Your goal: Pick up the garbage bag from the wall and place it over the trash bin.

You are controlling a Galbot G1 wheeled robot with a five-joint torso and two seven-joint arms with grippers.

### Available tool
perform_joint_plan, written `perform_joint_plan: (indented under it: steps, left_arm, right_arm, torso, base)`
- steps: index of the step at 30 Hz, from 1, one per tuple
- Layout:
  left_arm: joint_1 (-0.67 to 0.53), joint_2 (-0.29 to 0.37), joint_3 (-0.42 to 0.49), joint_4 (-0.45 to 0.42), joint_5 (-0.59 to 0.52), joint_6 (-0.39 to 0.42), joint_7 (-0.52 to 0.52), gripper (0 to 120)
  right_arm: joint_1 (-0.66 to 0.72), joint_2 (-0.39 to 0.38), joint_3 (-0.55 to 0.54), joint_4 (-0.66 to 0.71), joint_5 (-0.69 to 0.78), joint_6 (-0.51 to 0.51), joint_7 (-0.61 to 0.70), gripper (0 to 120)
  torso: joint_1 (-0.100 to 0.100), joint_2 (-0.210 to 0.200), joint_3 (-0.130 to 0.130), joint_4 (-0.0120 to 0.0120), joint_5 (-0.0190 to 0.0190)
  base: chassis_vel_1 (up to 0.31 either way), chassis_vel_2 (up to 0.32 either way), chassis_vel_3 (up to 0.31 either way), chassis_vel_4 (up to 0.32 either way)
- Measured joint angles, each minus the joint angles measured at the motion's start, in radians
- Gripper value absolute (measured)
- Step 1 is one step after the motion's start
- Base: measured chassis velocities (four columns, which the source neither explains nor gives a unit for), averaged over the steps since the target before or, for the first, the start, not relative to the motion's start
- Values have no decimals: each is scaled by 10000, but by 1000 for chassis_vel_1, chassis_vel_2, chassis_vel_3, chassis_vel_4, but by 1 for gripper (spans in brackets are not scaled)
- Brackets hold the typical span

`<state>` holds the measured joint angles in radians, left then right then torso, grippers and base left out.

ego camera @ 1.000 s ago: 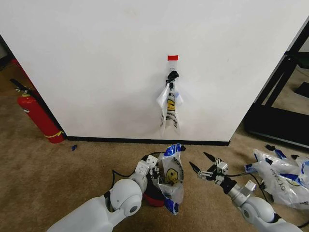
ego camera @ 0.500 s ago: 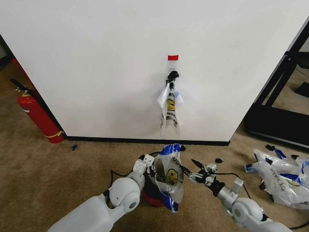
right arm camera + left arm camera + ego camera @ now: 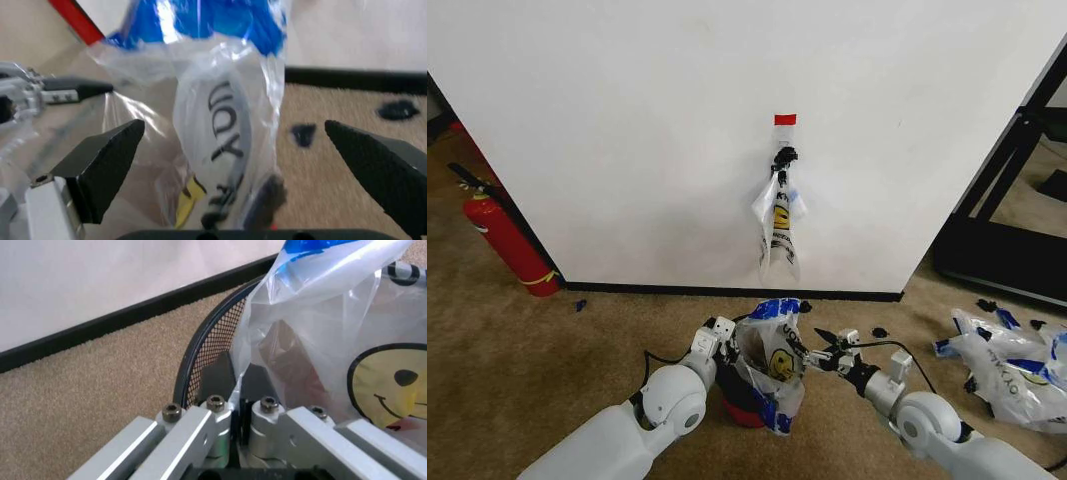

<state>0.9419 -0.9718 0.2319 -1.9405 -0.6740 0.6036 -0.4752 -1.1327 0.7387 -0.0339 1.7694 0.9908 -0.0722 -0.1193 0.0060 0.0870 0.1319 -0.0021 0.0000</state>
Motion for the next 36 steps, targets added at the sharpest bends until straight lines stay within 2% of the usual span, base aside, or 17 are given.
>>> perform_joint_plan:
  steps: [1,5,6,11,17,36]
  left_arm:
    - [0,0,0,0,0,0,0,0]
    - [-52,-63,142,58,70,-55,91,0]
    - [-52,-63,142,58,70,-55,91,0]
    - [-222,-209,483,109,86,-79,133,0]
    - [-388,-306,846,131,148,-100,218,0]
    - [-333,-241,574,261,316,-196,236,0]
  right_arm:
    - [0,0,0,0,0,0,0,100]
    - [228,-323,-1,887,499,-1661,1197,100]
    - [228,-323,-1,887,499,-1661,1197,100]
    - [499,-440,-31,1448,749,-2894,2094,100]
    - [876,-253,-316,1678,1050,-4301,3869,100]
    - [2111,574,-1340,654,1506,-5047,4647,100]
  torso:
    - [0,0,0,0,0]
    - [0,0,0,-1,-2]
    - [0,0,0,-1,-2]
    - [0,0,0,-3,-1]
    - [0,0,0,-3,0]
    - [0,0,0,-1,-1]
  base:
    - [0,0,0,0]
    - [0,0,0,0]
    - [0,0,0,0]
    - [0,0,0,0]
    - [0,0,0,0]
    - [0,0,0,0]
